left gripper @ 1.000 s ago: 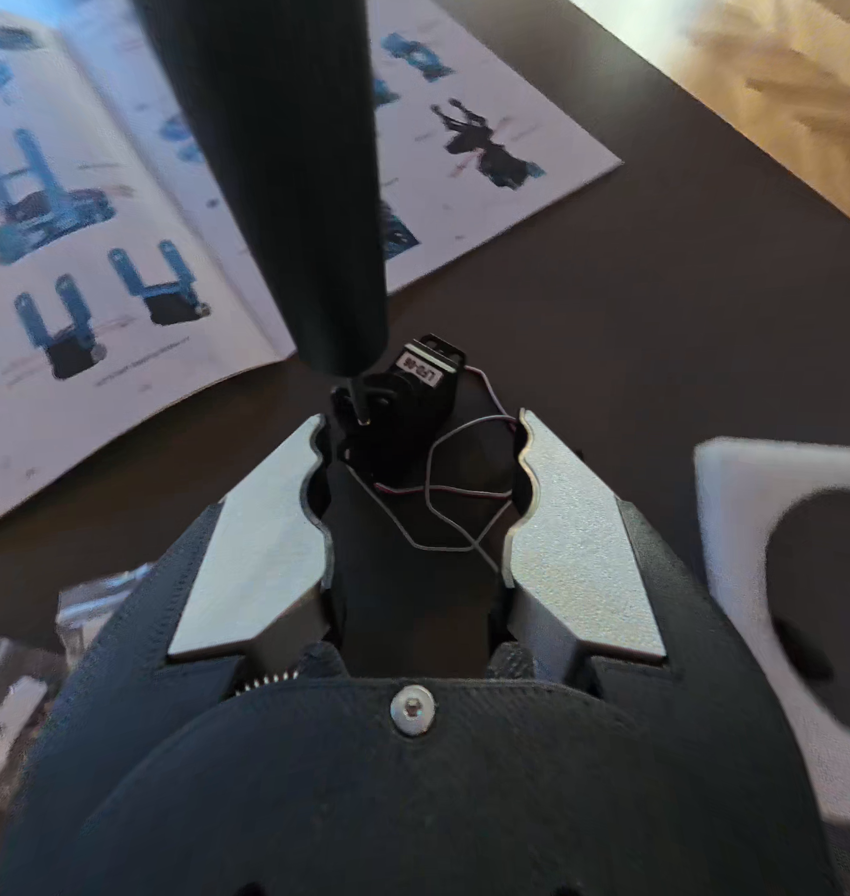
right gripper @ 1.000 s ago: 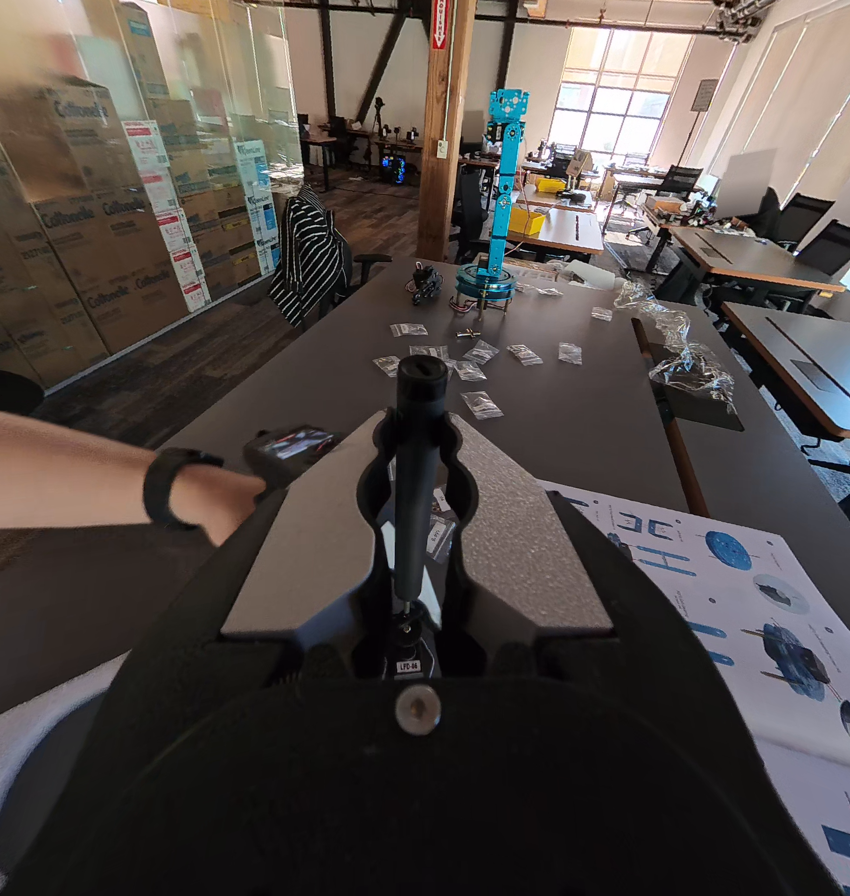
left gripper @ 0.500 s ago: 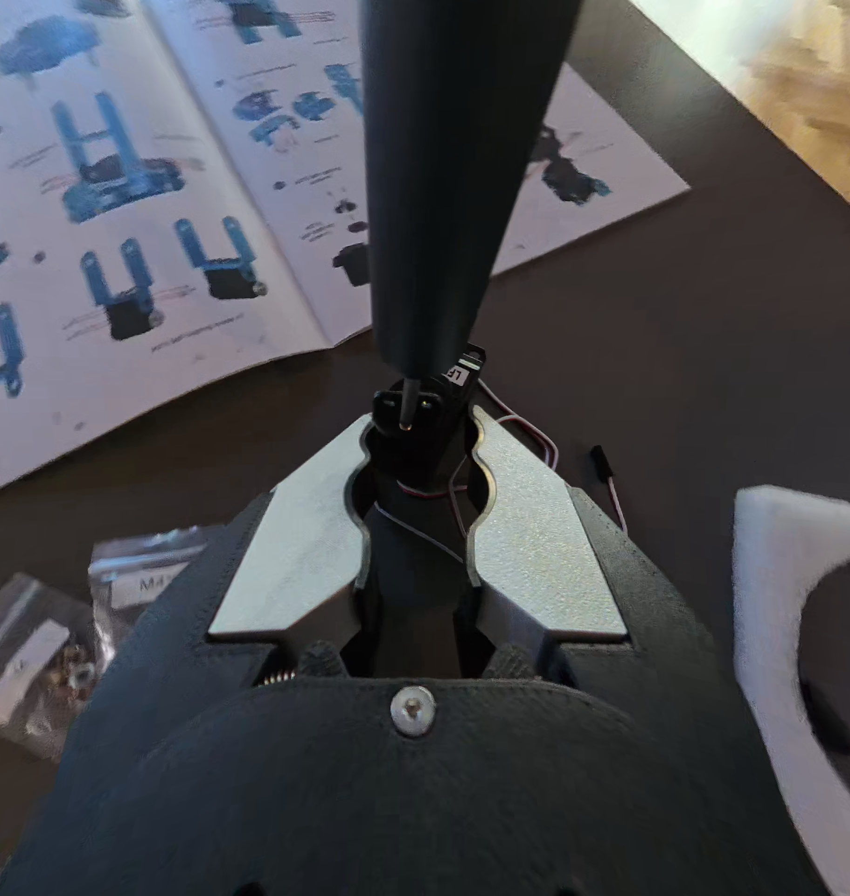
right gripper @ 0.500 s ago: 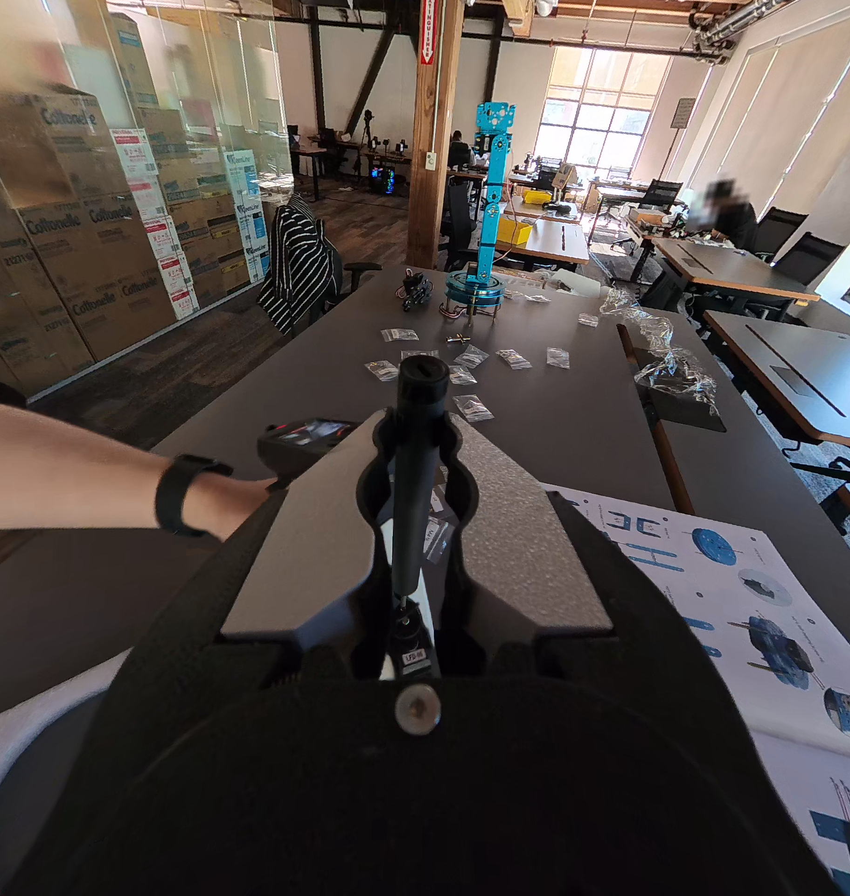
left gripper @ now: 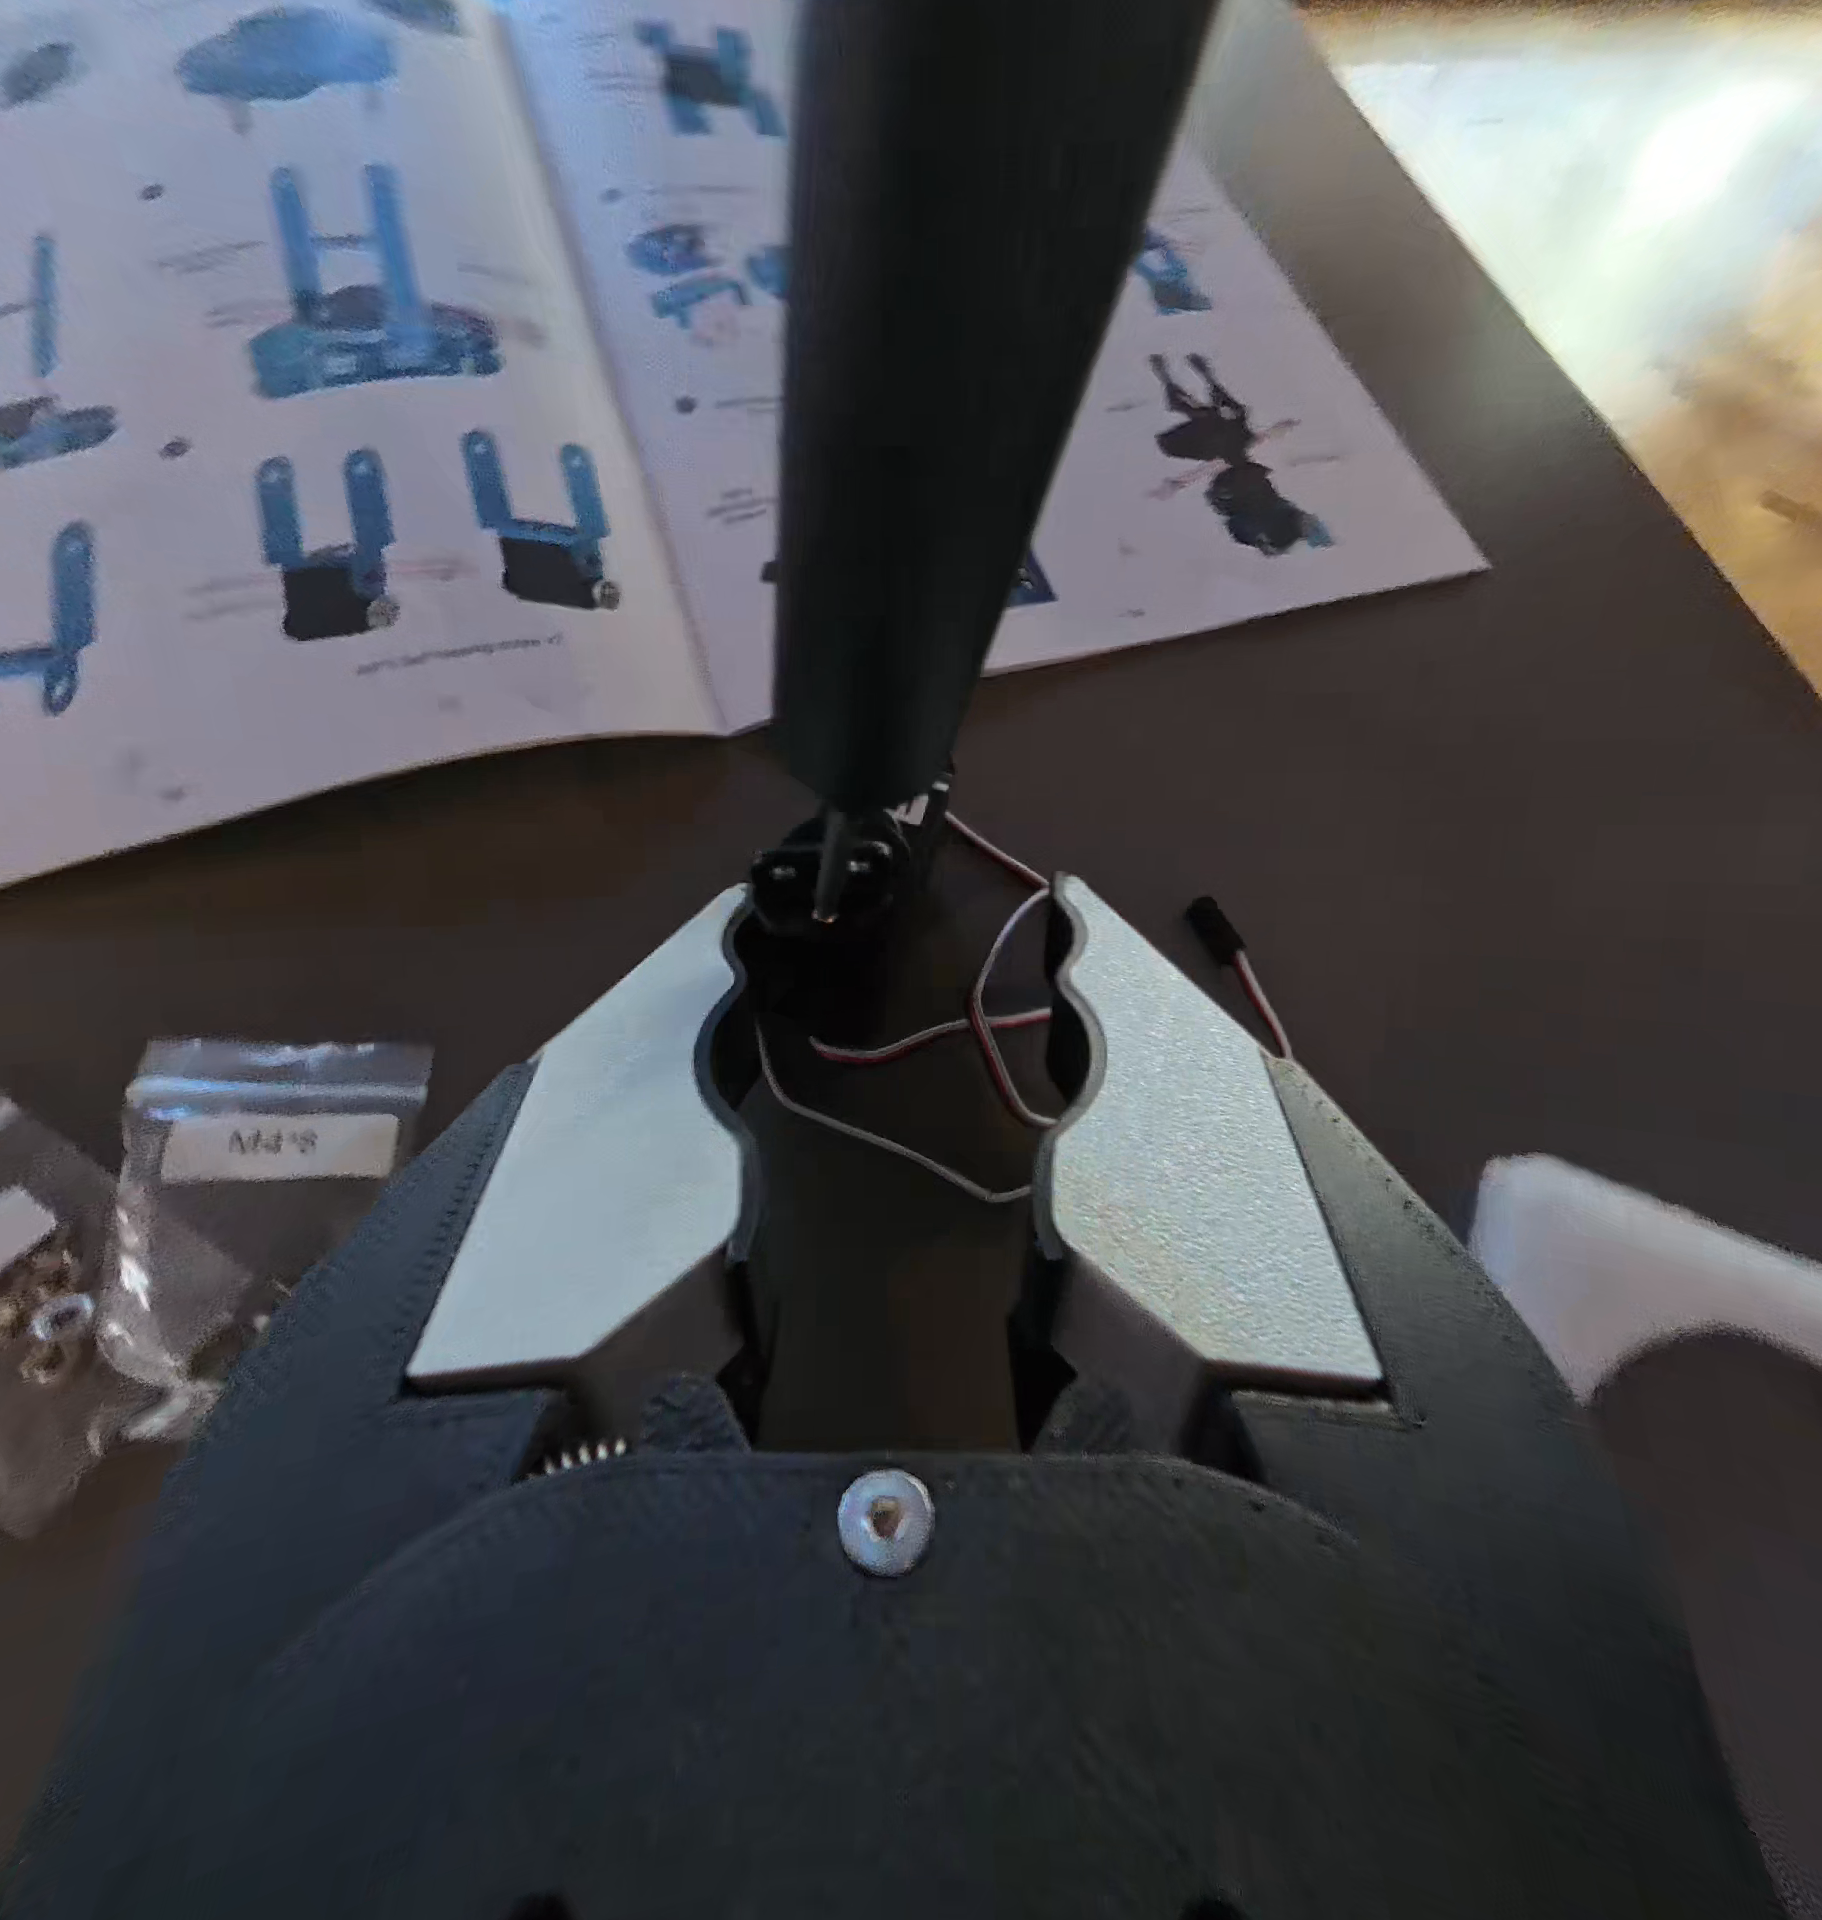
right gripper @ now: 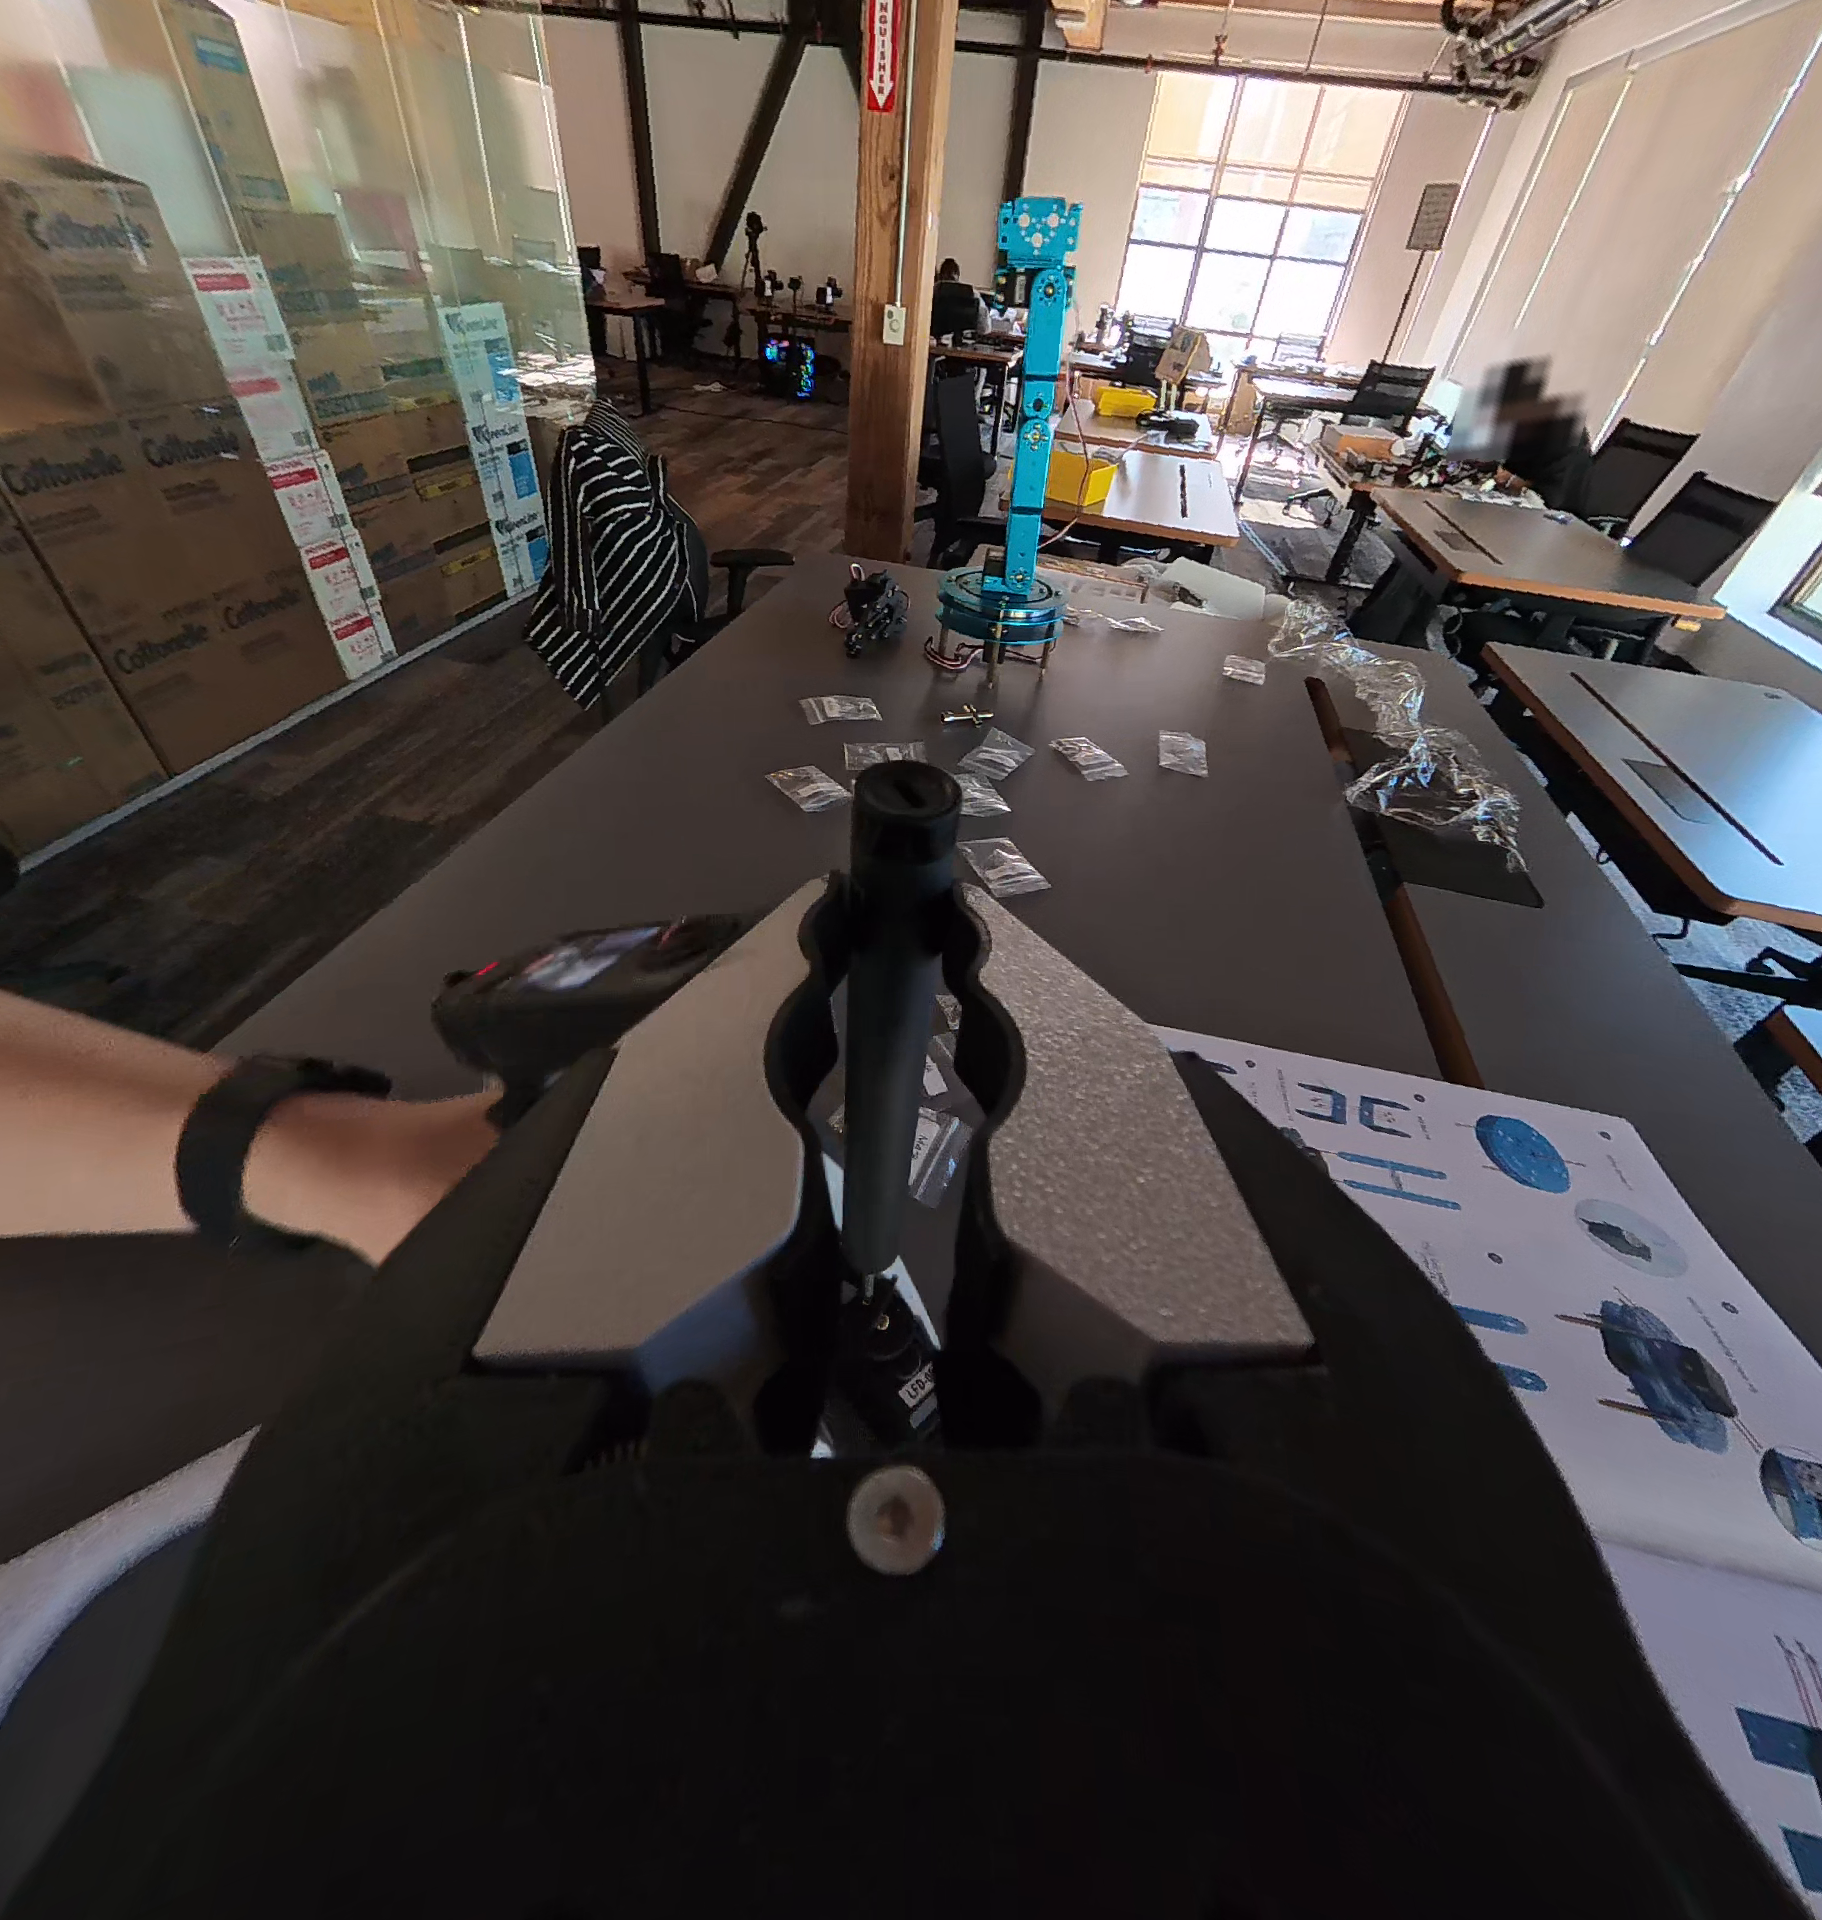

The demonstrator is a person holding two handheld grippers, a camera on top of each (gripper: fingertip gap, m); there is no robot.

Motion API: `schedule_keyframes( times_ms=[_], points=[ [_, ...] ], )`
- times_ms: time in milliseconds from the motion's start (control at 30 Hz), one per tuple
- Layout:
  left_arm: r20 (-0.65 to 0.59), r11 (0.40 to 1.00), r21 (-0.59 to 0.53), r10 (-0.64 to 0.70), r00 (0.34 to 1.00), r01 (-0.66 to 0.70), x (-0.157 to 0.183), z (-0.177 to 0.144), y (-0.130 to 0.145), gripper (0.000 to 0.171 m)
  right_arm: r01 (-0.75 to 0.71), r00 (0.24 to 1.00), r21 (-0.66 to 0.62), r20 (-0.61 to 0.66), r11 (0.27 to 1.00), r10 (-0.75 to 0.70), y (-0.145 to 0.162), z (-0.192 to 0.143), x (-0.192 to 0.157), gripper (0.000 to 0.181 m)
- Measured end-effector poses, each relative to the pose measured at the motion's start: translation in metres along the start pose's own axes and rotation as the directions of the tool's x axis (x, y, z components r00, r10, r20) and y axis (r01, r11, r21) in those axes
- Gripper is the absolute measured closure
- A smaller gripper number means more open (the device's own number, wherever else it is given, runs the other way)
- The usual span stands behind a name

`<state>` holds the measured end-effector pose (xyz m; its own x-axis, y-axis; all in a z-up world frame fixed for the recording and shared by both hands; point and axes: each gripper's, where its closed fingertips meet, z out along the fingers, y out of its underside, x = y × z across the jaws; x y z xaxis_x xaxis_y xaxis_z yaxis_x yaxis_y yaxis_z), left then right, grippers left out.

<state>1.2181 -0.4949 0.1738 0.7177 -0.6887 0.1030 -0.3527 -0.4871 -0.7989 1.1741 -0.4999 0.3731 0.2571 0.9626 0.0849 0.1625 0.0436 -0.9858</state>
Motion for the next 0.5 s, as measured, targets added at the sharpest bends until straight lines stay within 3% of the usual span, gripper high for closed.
schedule_keyframes(
  times_ms=[100, 200, 367, 500],
  points=[
    [-0.142, 0.992, -0.009, 0.120, 0.983, -0.123, 0.002, -0.005, 0.004, 0.128, -0.010, 1.000, 0.005, 0.029, 1.000, 0.010, 0.000, -0.001, 0.001, 0.165],
    [-0.145, 0.957, -0.056, 0.274, 0.951, -0.284, -0.007, -0.004, 0.013, 0.143, -0.009, 0.999, 0.009, 0.041, 1.000, 0.009, 0.000, -0.002, 0.002, 0.165],
    [-0.068, 0.993, -0.055, 0.102, 0.992, -0.106, -0.011, 0.001, 0.008, 0.149, -0.006, 1.000, 0.016, 0.019, 1.000, 0.006, 0.001, -0.004, 0.005, 0.165],
    [0.133, 0.999, -0.048, 0.010, 0.991, -0.004, -0.018, -0.001, 0.009, 0.149, -0.012, 1.000, 0.024, -0.012, 1.000, 0.012, 0.001, -0.004, 0.006, 0.166]
  ],
)
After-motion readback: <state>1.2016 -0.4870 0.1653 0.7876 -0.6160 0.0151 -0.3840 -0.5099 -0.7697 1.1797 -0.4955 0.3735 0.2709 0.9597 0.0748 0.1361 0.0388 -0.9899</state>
